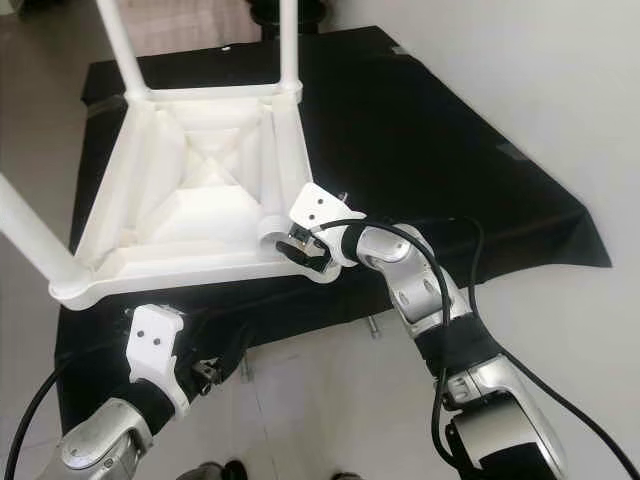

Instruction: Building children table

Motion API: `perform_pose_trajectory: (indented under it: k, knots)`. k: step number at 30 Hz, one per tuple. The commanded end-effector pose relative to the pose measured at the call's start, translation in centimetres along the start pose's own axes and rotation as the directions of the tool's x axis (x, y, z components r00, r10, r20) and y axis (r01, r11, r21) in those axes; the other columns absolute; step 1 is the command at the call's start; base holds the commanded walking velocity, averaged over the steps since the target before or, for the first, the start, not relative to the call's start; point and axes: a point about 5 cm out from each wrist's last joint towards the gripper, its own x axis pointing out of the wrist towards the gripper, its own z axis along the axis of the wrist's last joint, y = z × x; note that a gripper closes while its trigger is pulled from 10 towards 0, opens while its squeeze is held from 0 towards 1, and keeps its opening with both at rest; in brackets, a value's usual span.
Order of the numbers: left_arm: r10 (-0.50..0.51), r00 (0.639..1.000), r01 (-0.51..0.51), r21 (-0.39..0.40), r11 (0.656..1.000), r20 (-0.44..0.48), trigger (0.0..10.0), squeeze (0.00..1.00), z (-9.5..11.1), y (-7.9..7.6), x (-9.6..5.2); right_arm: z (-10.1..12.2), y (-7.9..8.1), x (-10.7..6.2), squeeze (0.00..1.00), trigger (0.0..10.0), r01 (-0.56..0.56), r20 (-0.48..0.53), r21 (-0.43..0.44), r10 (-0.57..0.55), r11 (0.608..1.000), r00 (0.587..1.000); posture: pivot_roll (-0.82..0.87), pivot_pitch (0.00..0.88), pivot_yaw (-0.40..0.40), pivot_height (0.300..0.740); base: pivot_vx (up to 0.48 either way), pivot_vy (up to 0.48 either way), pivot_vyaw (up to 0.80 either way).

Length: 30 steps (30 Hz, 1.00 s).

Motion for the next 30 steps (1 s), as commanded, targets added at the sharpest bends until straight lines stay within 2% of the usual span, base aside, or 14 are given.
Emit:
perform_pose_trajectory:
  k: [1, 4, 7, 12, 19, 23, 26, 27, 30]
  knots:
    - [0.0, 1.0, 0.0, -0.017, 1.0, 0.002, 10.0, 0.0, -0.1, 0.1, -0.2, 0.5, -0.2, 0.0, 0.0, 10.0, -0.016, 0.028, -0.012, 0.017, 1.0, 0.999, -0.04, 0.183, 0.016, 0.74, 0.0, 0.0, 0.0]
    - [-0.005, 1.0, 0.005, -0.019, 1.0, 0.003, 10.0, 0.0, -0.2, 0.1, -0.2, 0.2, -0.8, 0.2, 0.0, 10.0, 0.039, -0.023, -0.045, -0.04, 0.998, 0.999, -0.05, 0.179, 0.017, 0.74, 0.0, 0.0, 0.0]
    - [-0.008, 1.0, 0.008, -0.019, 1.0, 0.003, 10.0, 0.0, -0.1, 0.1, -0.2, 0.3, -0.5, 0.7, 0.0, 10.0, 0.075, -0.044, -0.036, -0.077, 0.997, 0.996, -0.05, 0.177, 0.018, 0.74, 0.0, 0.0, 0.0]
    - [-0.01, 1.0, 0.01, -0.02, 1.0, 0.004, 10.0, 0.0, -0.1, 0.0, -0.1, 0.1, 0.5, 2.0, 0.0, 10.0, 0.12, -0.08, 0.027, -0.118, 0.992, 0.99, -0.04, 0.174, 0.014, 0.74, 0.0, 0.0, 0.0]
    - [-0.013, 1.0, 0.013, -0.028, 1.0, 0.009, 10.0, 0.0, -0.1, -0.1, -0.1, 0.4, -0.8, 3.0, 0.0, 10.0, 0.319, -0.104, 0.038, -0.314, 0.947, 0.944, -0.05, 0.173, 0.012, 0.74, 0.0, 0.0, 0.0]
    - [-0.013, 1.0, 0.013, -0.031, 0.999, 0.011, 10.0, 0.0, -0.1, -0.1, 0.0, 1.1, -0.8, 3.6, 0.0, 10.0, 0.393, -0.084, 0.05, -0.388, 0.918, 0.918, -0.04, 0.174, 0.009, 0.74, 0.0, 0.0, 0.0]
    - [-0.012, 1.0, 0.012, -0.031, 0.999, 0.012, 10.0, 0.0, -0.1, -0.1, 0.0, 1.3, -0.7, 3.9, 0.0, 10.0, 0.407, -0.073, 0.059, -0.403, 0.912, 0.912, -0.04, 0.175, 0.006, 0.74, 0.0, 0.0, 0.0]
    - [-0.01, 1.0, 0.01, -0.031, 0.999, 0.013, 10.0, 0.0, -0.1, -0.2, 0.0, 1.6, -0.3, 4.3, 0.0, 0.0, 0.413, -0.058, 0.067, -0.41, 0.908, 0.91, -0.04, 0.174, 0.003, 0.74, 0.0, 0.0, 0.0]
    - [-0.006, 1.0, 0.006, -0.03, 1.0, 0.016, 10.0, 0.0, 0.0, -0.2, 0.1, 1.8, 0.6, 4.9, 0.0, 0.0, 0.397, -0.043, 0.079, -0.395, 0.914, 0.918, -0.03, 0.175, -0.001, 0.74, 0.0, 0.0, 0.0]
